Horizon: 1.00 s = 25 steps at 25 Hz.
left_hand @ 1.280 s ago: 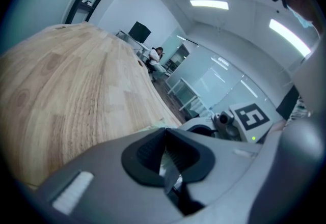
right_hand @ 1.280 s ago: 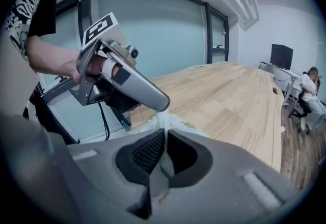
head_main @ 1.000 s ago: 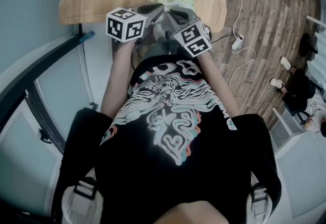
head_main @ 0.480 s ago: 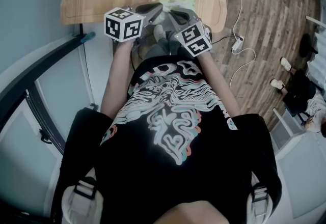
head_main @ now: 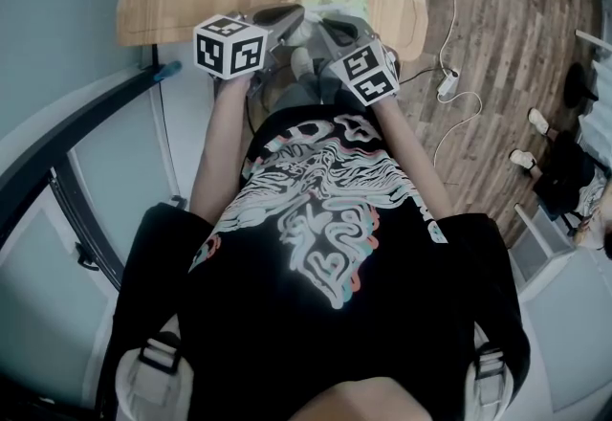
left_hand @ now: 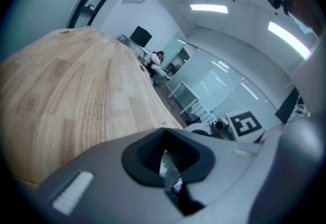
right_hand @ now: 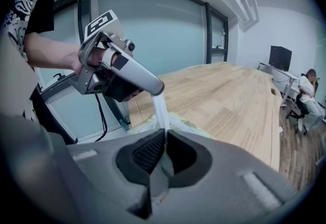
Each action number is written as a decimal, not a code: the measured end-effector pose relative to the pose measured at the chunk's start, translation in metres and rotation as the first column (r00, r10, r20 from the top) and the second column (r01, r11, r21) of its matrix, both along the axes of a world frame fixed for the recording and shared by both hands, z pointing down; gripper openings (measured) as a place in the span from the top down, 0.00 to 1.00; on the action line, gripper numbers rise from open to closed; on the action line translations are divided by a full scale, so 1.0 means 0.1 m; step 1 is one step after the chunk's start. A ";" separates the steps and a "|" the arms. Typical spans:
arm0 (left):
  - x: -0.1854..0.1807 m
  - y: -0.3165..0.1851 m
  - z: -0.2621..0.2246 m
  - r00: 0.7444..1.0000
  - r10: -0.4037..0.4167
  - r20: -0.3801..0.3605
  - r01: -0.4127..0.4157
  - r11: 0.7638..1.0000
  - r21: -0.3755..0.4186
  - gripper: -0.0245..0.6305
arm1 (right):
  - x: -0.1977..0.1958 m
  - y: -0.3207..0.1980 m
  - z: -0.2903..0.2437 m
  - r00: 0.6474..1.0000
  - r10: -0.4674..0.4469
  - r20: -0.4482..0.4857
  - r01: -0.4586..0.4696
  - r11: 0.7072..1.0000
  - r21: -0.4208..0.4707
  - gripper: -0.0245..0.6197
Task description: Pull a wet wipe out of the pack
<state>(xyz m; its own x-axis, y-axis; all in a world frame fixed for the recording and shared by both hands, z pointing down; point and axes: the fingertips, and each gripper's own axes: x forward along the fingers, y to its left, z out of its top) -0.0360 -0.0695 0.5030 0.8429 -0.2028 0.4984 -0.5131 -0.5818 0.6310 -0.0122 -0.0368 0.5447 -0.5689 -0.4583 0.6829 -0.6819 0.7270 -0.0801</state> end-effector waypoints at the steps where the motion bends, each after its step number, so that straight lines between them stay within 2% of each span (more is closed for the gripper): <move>1: -0.01 0.00 0.00 1.000 -0.002 -0.001 0.002 1.000 0.000 0.97 | 0.00 0.00 0.00 1.000 -0.001 -0.001 0.001 1.000 -0.001 0.94; 25: -0.15 -0.02 -0.07 0.999 -0.036 -0.010 0.036 0.999 0.002 0.97 | -0.03 0.01 0.00 1.000 -0.004 -0.002 0.004 1.000 -0.001 0.94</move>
<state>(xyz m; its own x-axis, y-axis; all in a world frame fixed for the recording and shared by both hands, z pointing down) -0.0508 -0.0715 0.4960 0.8398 -0.2345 0.4895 -0.5277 -0.5643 0.6349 -0.0154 -0.0363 0.5447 -0.5695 -0.4552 0.6844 -0.6790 0.7298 -0.0796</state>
